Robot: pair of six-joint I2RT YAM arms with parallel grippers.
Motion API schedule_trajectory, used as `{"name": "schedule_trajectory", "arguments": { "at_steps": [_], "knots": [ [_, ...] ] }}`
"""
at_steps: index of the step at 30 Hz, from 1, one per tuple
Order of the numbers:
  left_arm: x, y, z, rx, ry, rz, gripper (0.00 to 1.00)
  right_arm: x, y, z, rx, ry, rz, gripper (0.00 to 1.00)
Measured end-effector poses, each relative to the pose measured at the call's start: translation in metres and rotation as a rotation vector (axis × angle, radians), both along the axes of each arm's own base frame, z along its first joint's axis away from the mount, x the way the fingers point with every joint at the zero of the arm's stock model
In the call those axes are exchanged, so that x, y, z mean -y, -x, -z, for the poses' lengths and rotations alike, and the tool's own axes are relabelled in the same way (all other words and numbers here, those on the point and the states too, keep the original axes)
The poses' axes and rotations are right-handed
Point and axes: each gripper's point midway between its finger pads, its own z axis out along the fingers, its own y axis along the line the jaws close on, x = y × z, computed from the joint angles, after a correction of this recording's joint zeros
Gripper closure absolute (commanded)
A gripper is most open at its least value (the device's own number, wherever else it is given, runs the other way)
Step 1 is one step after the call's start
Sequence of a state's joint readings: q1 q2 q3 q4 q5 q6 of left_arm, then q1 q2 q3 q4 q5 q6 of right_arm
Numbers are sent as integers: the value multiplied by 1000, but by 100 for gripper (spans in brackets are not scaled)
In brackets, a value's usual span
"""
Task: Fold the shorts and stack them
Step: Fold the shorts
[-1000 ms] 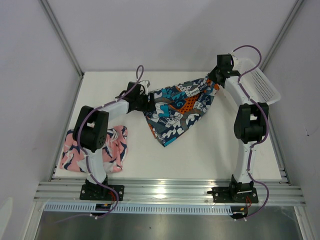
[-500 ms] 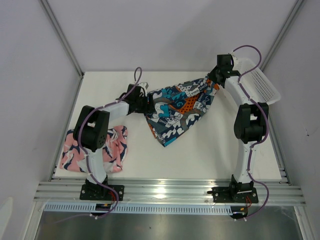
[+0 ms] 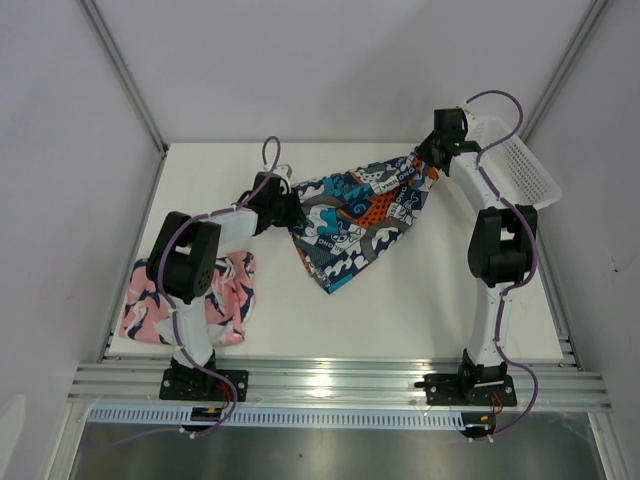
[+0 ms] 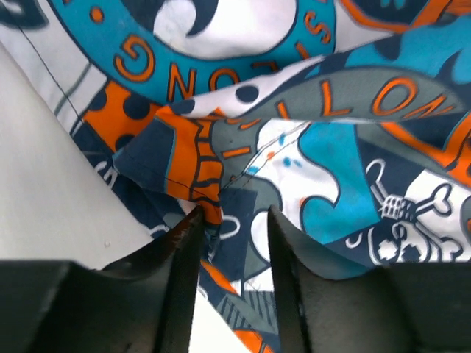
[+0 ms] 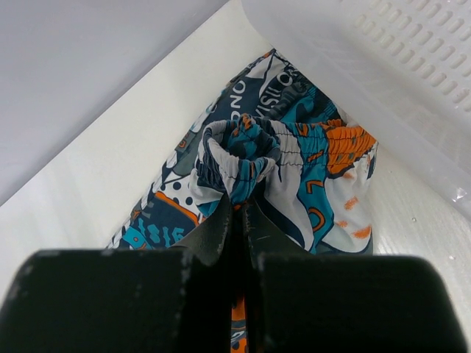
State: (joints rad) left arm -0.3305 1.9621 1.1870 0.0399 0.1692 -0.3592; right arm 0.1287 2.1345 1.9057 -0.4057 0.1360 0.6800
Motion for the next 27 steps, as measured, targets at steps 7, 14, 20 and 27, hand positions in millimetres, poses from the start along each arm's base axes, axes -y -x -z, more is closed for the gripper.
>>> {"name": "schedule_trajectory", "arguments": {
  "at_steps": [7,14,20,27],
  "knots": [
    [0,-15,-10,59,37,-67,94,-1,0,0,0,-4,-5,100],
    [-3,-22,-13,79,53,-121,100,-1,0,0,0,-7,-7,100],
    [-3,-22,-13,77,58,-128,100,0,0,0,-1,-9,-7,100],
    [-15,7,-38,101,66,-134,100,4,-1,0,-1,-22,1,100]
  ]
}}
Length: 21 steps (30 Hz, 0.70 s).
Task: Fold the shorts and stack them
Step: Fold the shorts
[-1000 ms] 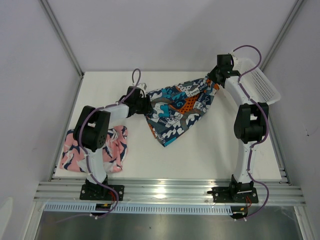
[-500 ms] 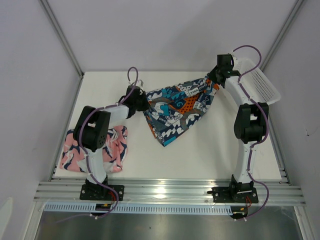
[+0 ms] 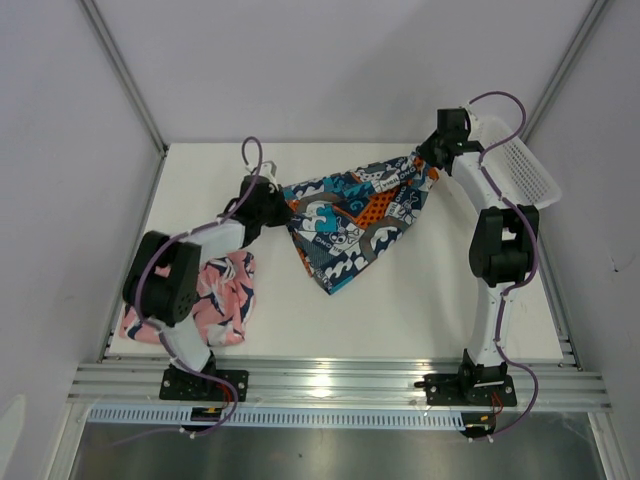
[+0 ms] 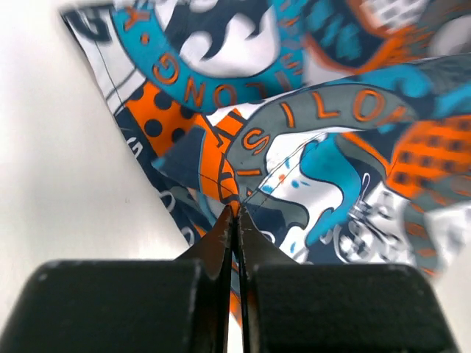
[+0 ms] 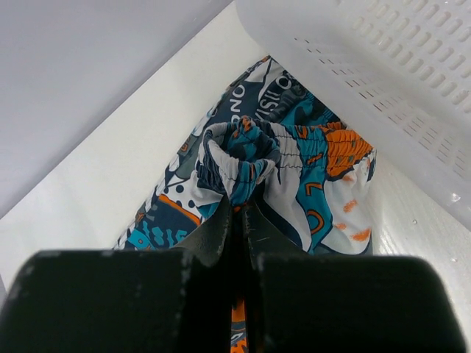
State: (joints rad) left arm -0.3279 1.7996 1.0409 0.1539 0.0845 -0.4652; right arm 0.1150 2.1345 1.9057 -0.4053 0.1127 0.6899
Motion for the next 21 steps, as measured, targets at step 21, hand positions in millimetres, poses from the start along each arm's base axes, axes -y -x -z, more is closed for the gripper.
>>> {"name": "schedule_trajectory", "arguments": {
  "at_steps": [21],
  "knots": [
    [-31,34,-169,367,110,-39,100,1,-12,5,-9,-184,156,100]
  ]
}}
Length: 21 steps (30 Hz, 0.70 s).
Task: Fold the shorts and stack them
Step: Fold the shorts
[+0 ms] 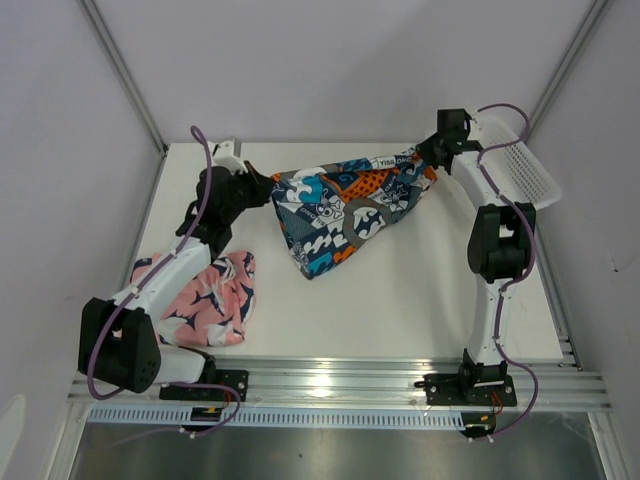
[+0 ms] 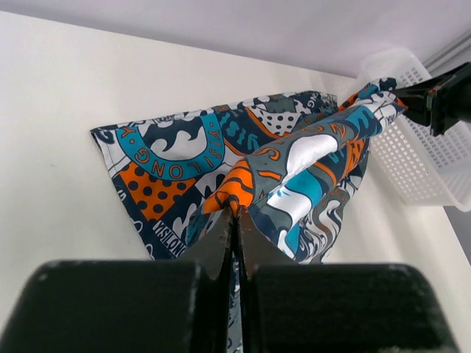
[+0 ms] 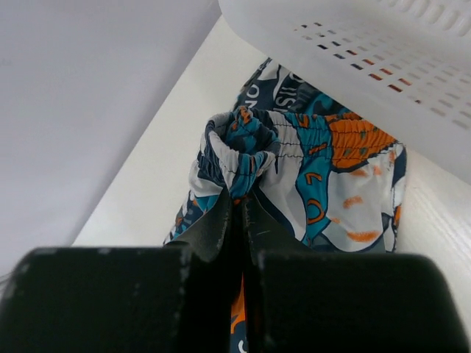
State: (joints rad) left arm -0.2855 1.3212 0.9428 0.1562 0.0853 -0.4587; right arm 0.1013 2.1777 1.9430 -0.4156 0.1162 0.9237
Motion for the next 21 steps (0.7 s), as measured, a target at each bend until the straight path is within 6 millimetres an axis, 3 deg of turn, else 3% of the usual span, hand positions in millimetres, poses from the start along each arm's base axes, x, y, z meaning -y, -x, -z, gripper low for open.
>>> {"name": "schedule_trajectory", "arguments": {
  "at_steps": [7,17,18,21],
  "knots": [
    [-9,-33,-3,13,-10,-36,100,-8,-16,4,30,-52,22,100],
    [-28,-87,41,-50,-26,-95,100,-15,-45,0,151,-147,62,97],
    [-30,-92,43,-50,-26,-101,100,-17,-49,-3,174,-156,63,91],
    [-36,-109,44,-45,-26,-121,100,-22,-60,-8,232,-189,71,37]
  ]
}}
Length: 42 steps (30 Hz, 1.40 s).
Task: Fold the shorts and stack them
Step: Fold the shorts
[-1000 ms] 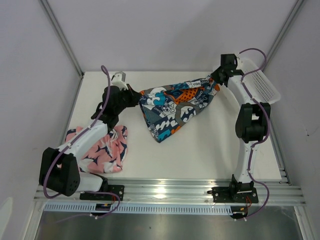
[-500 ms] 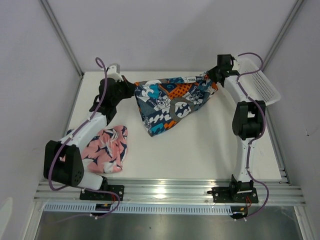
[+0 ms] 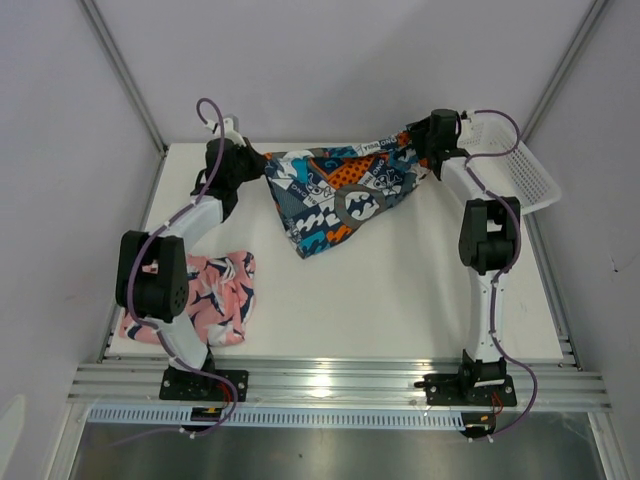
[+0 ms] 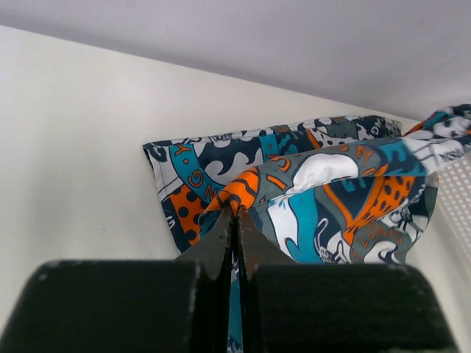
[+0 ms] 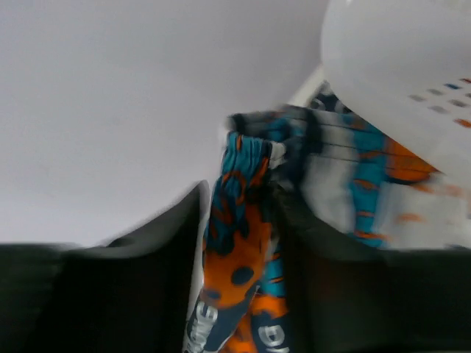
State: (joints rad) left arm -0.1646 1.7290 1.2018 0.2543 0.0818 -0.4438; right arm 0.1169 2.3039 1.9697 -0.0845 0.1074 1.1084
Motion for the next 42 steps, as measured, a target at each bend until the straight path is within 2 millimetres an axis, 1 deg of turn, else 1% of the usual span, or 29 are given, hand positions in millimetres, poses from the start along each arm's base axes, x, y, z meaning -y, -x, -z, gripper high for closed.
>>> {"name": "schedule_trajectory", "arguments": {
  "at_steps": [1,2,3,4,5,7,8,9,10,11,13,14,15,17,19,20,21,23,25,27,29,30,32,34,35,38,40,42],
  "knots": [
    [-1,-6,-1,3,0,-5,100,-1,-4,-1,20,-9,2,31],
    [-2,-11,-1,6,0,-8,95,-3,-9,0,38,-11,1,24],
    [-3,-19,-1,8,-1,-11,81,-4,-13,1,52,-13,-2,9],
    [-3,-27,-1,13,-6,-12,62,-5,-16,1,65,-17,-3,4],
    [-3,-36,1,8,-14,-12,41,-5,-19,3,73,-16,-4,2],
    [-3,-56,3,-5,-14,-17,34,-6,-22,6,80,-5,-10,2],
    [-4,-66,4,-3,-12,-20,29,-6,-22,6,81,0,-14,2],
    [-5,-71,7,-10,-13,-24,27,-6,-22,6,83,5,-19,4],
    [-7,-72,11,-22,-13,-28,21,-7,-22,3,93,18,-27,5],
    [-9,-70,15,-38,-16,-32,20,-6,-22,1,100,35,-34,5],
    [-13,-69,19,-57,-20,-43,19,-5,-21,0,98,71,-48,12],
    [-15,-68,20,-66,-24,-49,19,-4,-17,-2,93,100,-59,14],
    [-17,-66,20,-75,-28,-55,19,-2,-10,-2,79,124,-66,20],
    [-19,-60,18,-84,-37,-60,20,1,5,-5,54,162,-76,23],
    [-19,-48,10,-84,-37,-52,21,5,31,-10,13,206,-87,26],
    [-19,-41,8,-88,-37,-49,21,6,39,-13,2,218,-88,35],
    [-16,-32,3,-86,-35,-38,21,9,49,-18,-2,239,-87,39],
    [-12,-11,-8,-72,-36,-21,22,13,71,-21,-25,266,-79,45],
    [-3,14,-16,-63,-38,4,22,15,91,-17,-53,288,-74,46],
    [15,39,-20,-58,-39,47,22,15,107,-5,-87,297,-77,47],
    [33,62,-19,-59,-39,94,23,13,119,15,-132,297,-88,45],
    [41,73,-14,-71,-41,117,23,11,125,27,-155,292,-97,44],
    [52,91,-4,-98,-48,149,23,8,135,47,-201,283,-113,36],
    [57,108,9,-127,-55,168,23,2,141,61,-230,267,-126,27],
    [58,116,16,-144,-60,172,23,0,142,65,-238,258,-129,20],
    [54,137,32,-184,-72,175,24,-9,135,74,-224,233,-140,18],
    [51,149,36,-198,-74,172,24,-14,130,84,-220,222,-145,19],
    [47,161,36,-197,-78,170,24,-19,124,97,-223,210,-152,20]
  ]
}}
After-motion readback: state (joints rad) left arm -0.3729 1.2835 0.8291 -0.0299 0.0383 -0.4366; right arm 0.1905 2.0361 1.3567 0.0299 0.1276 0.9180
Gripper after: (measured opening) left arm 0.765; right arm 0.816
